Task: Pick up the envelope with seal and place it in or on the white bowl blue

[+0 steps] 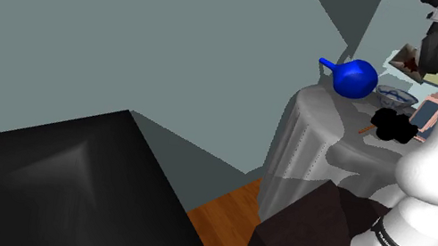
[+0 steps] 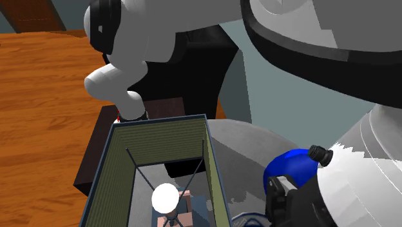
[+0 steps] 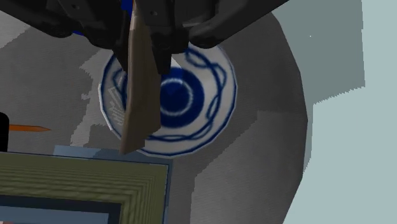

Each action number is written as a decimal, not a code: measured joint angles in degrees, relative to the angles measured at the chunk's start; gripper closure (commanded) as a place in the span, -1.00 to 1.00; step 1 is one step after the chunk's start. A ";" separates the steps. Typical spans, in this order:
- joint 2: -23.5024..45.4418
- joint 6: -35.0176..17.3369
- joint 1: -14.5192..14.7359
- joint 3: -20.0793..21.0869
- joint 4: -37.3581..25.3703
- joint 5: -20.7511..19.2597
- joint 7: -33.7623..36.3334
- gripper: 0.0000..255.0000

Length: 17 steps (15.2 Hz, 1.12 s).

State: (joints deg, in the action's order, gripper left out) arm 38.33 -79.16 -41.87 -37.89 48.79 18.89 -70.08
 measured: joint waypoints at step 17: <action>-3.91 -13.54 5.83 -1.01 18.35 -1.77 -0.98 1.00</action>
State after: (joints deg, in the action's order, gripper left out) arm 34.43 -92.70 -36.04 -38.90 67.14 17.11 -71.06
